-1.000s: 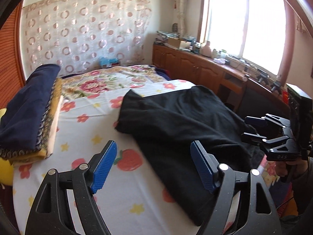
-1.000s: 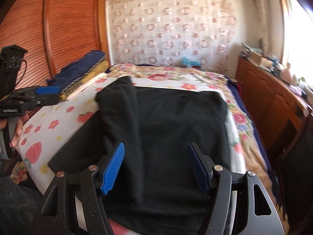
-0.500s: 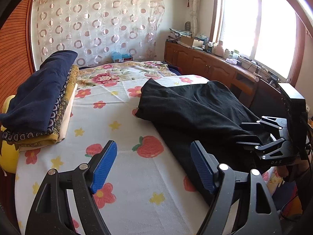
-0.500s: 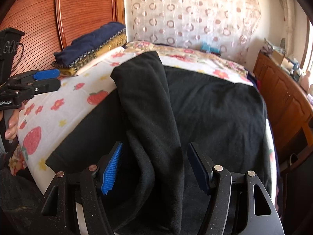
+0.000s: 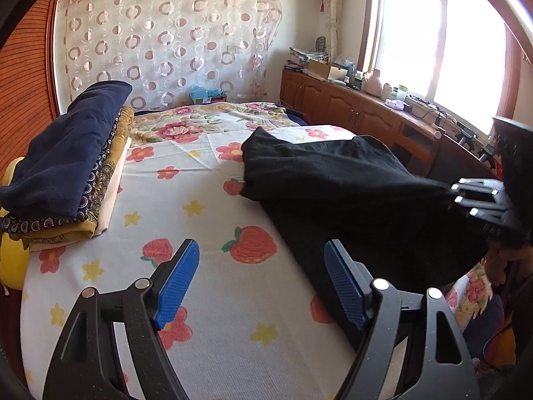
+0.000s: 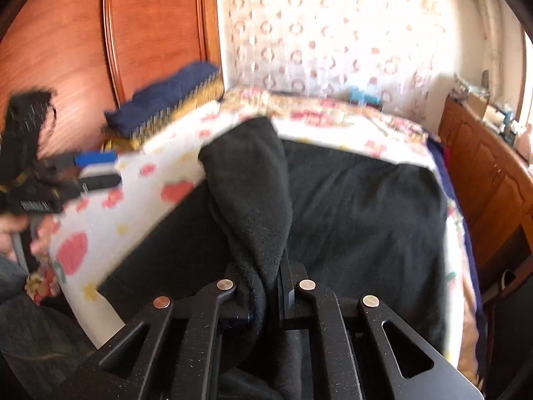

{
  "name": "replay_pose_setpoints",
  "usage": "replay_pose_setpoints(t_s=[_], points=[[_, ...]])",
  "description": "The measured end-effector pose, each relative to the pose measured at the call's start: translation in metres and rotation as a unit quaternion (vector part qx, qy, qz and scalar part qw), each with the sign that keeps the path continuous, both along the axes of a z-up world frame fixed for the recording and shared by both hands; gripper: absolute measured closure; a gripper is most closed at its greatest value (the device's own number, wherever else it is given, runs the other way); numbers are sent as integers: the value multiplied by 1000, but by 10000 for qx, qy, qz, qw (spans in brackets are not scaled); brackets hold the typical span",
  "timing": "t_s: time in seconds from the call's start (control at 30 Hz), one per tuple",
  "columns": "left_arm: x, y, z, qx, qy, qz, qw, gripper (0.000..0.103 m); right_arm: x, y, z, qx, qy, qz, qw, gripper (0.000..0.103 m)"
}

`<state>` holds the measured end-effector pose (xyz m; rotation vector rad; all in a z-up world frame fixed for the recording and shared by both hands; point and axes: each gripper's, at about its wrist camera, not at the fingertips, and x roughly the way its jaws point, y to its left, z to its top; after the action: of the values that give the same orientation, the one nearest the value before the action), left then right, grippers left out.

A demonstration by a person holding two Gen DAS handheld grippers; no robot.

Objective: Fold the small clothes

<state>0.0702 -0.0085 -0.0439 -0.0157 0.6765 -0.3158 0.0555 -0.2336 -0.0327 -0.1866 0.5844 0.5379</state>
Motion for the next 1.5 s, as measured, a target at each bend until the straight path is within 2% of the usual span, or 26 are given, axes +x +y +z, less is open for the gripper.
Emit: replay_pose_setpoints(t_s=[0.1, 0.23, 0.3, 0.37, 0.4, 0.5, 0.63, 1.1, 1.5], points=[[-1, -1, -1, 8, -7, -20, 10000, 25, -7, -17, 22, 155, -200, -79, 9996, 95], [-3, -3, -1, -13, -10, -49, 10000, 25, -12, -46, 34, 97, -291, -380, 9988, 95], [-2, -5, -1, -17, -7, -74, 10000, 25, -9, -61, 28, 20, -152, -583, 9982, 94], [-2, -7, -1, -14, 6, -99, 9999, 25, 1, -72, 10, -174, 201, -769, 9967, 93], [-2, -8, -1, -8, 5, -109, 9999, 25, 6, -76, 2, -298, 311, -922, 9948, 88], [-3, -10, 0, 5, -8, -119, 9999, 25, 9, -83, -12, -442, 478, -1036, 9925, 82], [-2, -13, 1, 20, -34, -130, 9999, 25, 6, -88, -4, -389, 366, -1215, 9912, 59], [-5, -18, 6, 24, -100, -142, 9998, 25, -1, -49, 5, -362, -29, -849, 9957, 55], [-8, -16, 5, 29, -104, -85, 9999, 25, 63, 7, -8, -465, 251, -212, 9984, 55]])
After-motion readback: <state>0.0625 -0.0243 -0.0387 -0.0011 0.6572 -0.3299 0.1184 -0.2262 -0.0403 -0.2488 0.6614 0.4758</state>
